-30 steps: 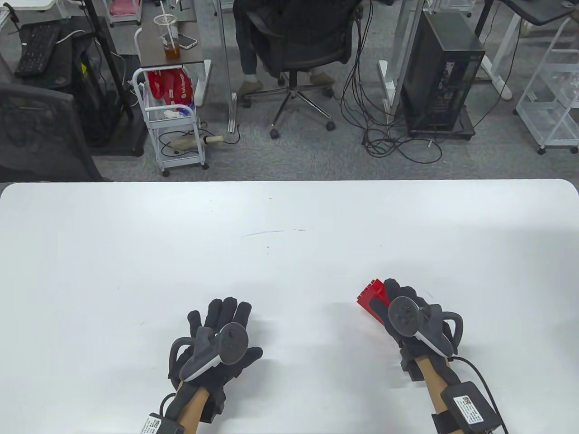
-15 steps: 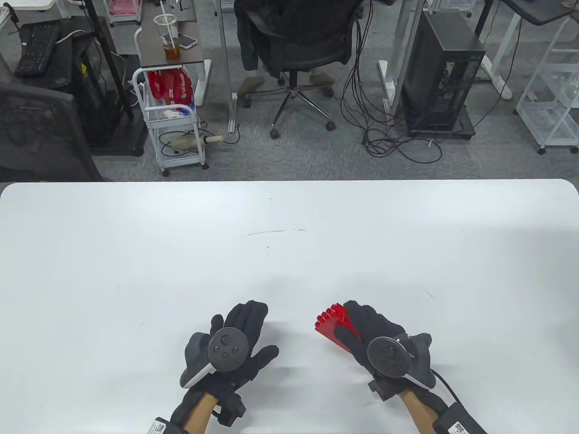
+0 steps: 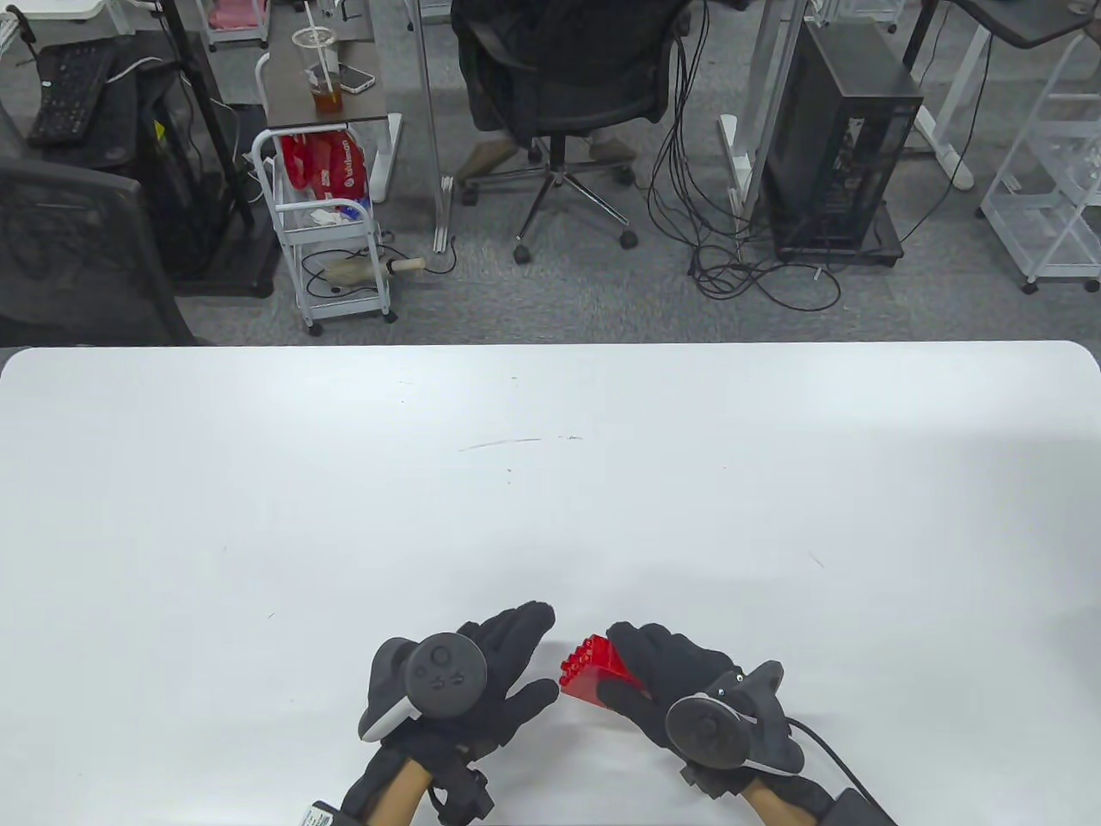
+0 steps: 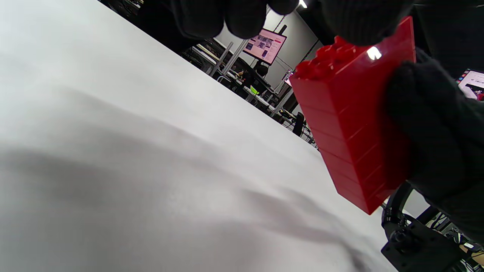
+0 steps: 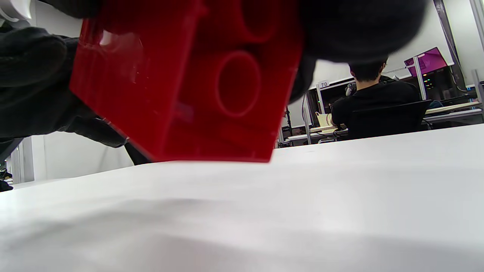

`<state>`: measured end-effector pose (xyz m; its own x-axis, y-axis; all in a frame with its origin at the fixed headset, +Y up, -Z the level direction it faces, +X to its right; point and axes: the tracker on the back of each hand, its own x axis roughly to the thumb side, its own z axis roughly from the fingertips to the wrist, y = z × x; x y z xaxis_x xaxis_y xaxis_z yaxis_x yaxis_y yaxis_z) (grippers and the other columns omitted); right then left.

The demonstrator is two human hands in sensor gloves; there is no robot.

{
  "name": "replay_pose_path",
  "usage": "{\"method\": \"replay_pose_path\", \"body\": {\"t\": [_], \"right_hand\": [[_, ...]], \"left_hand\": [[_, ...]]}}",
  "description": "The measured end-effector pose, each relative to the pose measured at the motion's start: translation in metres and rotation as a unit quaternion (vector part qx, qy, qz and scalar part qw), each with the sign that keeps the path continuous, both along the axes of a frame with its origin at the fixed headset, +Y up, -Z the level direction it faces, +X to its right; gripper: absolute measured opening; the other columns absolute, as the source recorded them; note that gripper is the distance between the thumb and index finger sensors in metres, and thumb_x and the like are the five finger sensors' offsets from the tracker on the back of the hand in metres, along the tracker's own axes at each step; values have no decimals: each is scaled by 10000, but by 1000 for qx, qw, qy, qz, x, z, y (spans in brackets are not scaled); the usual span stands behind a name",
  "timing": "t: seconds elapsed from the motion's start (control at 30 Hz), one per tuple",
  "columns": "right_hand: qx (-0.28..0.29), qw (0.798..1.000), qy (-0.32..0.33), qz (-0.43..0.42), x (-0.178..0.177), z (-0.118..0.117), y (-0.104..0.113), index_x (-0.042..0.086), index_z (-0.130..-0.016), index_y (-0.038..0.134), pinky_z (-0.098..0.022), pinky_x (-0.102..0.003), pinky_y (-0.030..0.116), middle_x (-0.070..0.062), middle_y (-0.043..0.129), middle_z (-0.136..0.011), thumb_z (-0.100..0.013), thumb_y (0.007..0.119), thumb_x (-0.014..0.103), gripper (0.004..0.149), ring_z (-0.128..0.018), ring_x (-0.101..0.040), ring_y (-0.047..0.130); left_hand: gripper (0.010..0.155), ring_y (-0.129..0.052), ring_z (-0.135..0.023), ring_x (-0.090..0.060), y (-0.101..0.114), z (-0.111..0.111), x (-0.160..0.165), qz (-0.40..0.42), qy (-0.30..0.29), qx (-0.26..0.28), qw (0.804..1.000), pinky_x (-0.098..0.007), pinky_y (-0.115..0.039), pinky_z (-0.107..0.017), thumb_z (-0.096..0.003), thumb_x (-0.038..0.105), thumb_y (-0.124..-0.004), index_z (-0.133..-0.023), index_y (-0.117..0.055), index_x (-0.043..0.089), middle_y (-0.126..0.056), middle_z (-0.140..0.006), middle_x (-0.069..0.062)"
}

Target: Separate stacked toy bricks from each other

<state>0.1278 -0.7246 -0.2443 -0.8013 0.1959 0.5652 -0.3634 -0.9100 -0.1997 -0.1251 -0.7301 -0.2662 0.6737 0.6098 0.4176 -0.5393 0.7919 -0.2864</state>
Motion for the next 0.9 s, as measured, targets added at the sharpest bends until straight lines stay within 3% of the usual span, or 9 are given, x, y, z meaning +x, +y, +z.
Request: {"method": "replay_pose_path", "body": {"t": [0.2, 0.4, 0.53, 0.9], "right_hand": [[0, 1000, 17, 15, -9, 6, -5, 256, -1029, 560, -240, -405, 879, 6, 848, -825, -512, 520, 630, 639, -491, -262, 1007], [-5, 999, 18, 32, -13, 5, -10, 255, -1031, 559, -241, -405, 879, 7, 848, -828, -515, 512, 627, 638, -493, -263, 1006], [-6, 999, 24, 36, -14, 6, -11, 254, -1030, 564, -239, -408, 876, 10, 850, -825, -516, 508, 627, 637, -488, -264, 1006], [-9, 999, 29, 17, -11, 9, -8, 258, -1014, 590, -218, -437, 870, 15, 861, -807, -518, 495, 645, 636, -464, -271, 1002]], "left_hand": [[748, -684, -1095, -317, -6, -2, 5, 11, -20, -25, 999, -621, -529, -774, -486, 524, -657, -1141, -389, 281, -568, -1201, 2], [635, -815, -1024, -276, -8, -1, 12, 32, -51, -65, 996, -594, -592, -762, -511, 385, -666, -1112, -496, 270, -708, -1134, 17], [655, -883, -968, -274, -7, 0, 14, 44, -60, -78, 994, -568, -640, -752, -486, 317, -716, -1104, -521, 219, -735, -1111, -29], [661, -1058, -777, -229, 0, 5, 14, 71, -40, -3, 997, -484, -777, -701, -369, 344, -836, -1002, -727, 189, -951, -929, -36]]}}
